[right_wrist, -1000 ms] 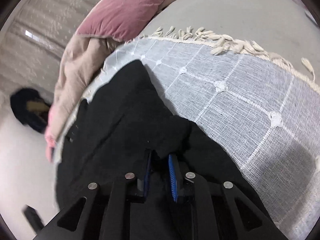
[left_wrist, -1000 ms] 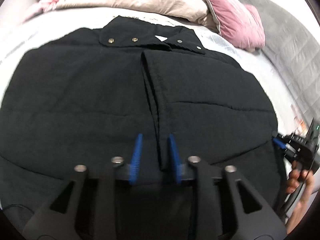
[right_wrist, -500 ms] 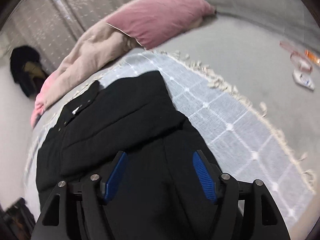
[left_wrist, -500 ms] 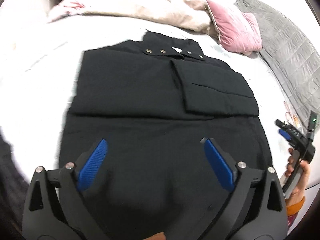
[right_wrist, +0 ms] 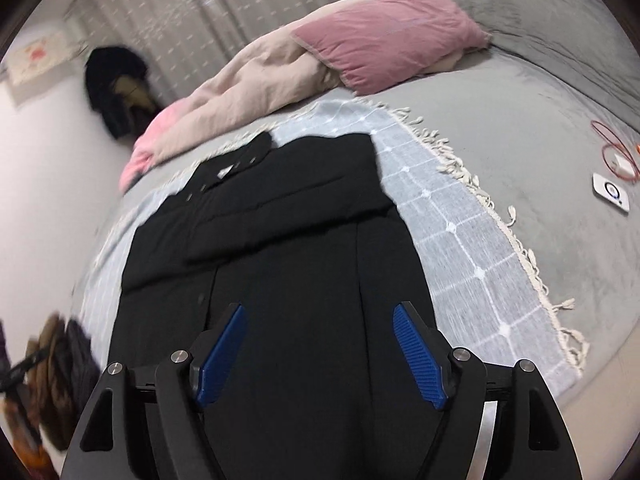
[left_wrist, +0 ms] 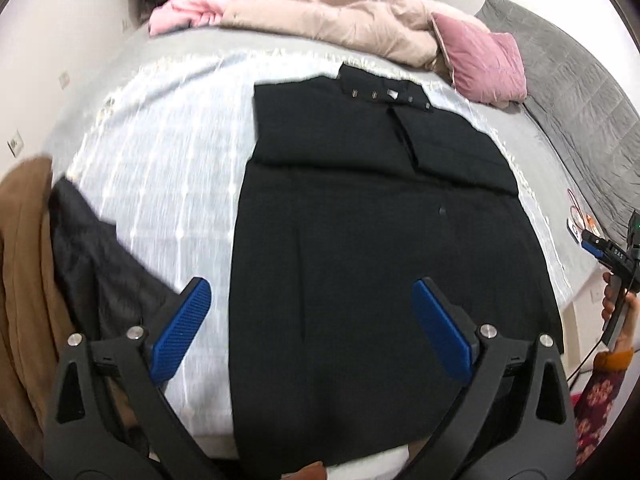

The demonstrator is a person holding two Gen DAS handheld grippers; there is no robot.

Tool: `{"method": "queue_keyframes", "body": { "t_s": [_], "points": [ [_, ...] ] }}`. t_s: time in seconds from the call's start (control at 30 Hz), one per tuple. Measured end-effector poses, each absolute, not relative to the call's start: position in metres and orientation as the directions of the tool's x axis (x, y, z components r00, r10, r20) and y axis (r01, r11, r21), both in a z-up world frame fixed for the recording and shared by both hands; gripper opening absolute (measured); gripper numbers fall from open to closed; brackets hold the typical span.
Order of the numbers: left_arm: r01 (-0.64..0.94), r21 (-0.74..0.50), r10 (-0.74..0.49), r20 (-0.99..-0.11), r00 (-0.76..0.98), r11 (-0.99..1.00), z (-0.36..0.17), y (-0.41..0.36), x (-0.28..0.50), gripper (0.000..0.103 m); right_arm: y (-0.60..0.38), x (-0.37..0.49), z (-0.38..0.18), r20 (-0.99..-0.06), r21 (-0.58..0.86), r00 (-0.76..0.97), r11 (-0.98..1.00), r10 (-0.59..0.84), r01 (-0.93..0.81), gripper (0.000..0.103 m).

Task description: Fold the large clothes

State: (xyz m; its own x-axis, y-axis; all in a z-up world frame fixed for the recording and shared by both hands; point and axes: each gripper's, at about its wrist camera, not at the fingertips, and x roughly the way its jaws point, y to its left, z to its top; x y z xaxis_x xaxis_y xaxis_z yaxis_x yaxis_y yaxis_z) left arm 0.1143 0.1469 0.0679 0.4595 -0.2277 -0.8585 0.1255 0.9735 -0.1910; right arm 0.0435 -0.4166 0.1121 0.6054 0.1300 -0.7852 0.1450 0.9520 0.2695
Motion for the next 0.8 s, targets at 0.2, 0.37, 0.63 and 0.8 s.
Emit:
{"method": "queue_keyframes", "body": {
  "t_s": [0.2,0.37,0.63,0.8],
  "points": [
    [0.125,-0.202,-0.235,-0.895,0.38,0.971,0.027,0.17,0.091,0.1,-0.429,0.005,0.091,-0.822,0.296,0.529,0.951,0.208,0.086,0.079],
    [0.151,-0.243,-0.278,-0.917,0.285,0.958,-0.009,0.176,0.079,0.1,-0.446,-0.02,0.045,-0.88,0.286,0.438,0.941,0.184,0.178,0.079],
    [0.104,-0.33,-0.342,-0.929,0.144,0.938,-0.06,0.185,0.072,0.1,-0.449,-0.044,0.005,-0.902,0.312,0.372,0.926,0.218,0.213,0.079],
    [0.085,-0.506,-0.512,-0.856,0.074,0.858,-0.083,0.187,0.062,0.1,-0.449,-0.06,-0.018,-0.914,0.315,0.336,0.92,0.227,0.233,0.079]
  ]
}}
